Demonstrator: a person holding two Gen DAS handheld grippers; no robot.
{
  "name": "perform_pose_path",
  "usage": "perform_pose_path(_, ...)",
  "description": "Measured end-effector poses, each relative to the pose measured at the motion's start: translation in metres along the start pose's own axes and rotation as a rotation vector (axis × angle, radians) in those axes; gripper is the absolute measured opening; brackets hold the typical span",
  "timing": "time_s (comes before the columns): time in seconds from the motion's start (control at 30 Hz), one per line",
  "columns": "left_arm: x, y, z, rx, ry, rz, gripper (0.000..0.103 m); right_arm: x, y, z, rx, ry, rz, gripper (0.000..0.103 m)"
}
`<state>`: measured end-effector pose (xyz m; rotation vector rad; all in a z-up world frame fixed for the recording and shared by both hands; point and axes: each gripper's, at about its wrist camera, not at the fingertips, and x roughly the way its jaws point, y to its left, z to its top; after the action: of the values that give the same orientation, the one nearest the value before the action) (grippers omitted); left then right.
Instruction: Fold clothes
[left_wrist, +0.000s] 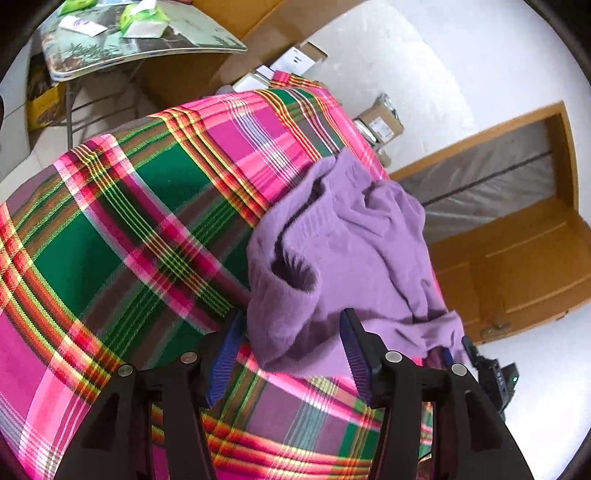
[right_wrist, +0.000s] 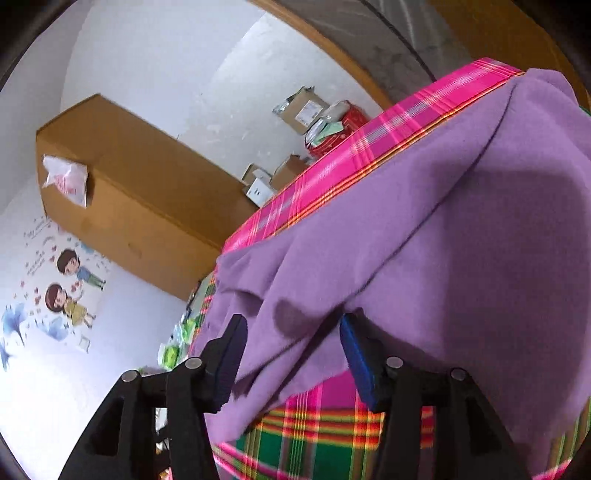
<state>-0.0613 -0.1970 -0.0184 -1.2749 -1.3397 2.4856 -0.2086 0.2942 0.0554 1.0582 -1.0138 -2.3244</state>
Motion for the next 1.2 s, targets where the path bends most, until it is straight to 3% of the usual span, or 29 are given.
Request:
perform_pose_path(0.13, 0.0, 0.004, 0.005, -0.028, -0.017, -0.001, 0.05, -0.001, -0.004, 0.007, 0.031, -0.001, 0.008, 0.006)
perform_pose_path(0.17, 0.0, 0.004, 0.006, -0.035, -0.021, -0.001, 0.049, -0.003, -0.002, 0.007, 0.014, -0.006, -0.003, 0.004)
perform_pose_path(0.2, 0.0, 0.006, 0.007, -0.038, -0.023, 0.001, 0.048, -0.005, 0.001, 0.007, -0.007, -0.016, -0.016, 0.003)
perform_pose_path(0.27, 0.0, 0.007, 0.007, -0.039, -0.021, 0.012, 0.032, -0.013, 0.007, 0.006, -0.037, -0.041, -0.032, 0.003)
perform_pose_path(0.33, 0.001, 0.007, 0.007, -0.035, -0.017, 0.02, 0.025, -0.023, 0.011, 0.002, -0.043, -0.055, -0.017, 0.002)
perform_pose_path(0.83, -0.019, 0.009, 0.006, 0.003, -0.049, -0.001, 0.012, -0.114, 0.039, -0.047, -0.158, -0.128, -0.027, 0.002)
perform_pose_path(1.2, -0.041, 0.008, 0.0, 0.011, -0.072, -0.05, 0.009, -0.142, 0.018, -0.082, -0.161, -0.132, -0.098, 0.002)
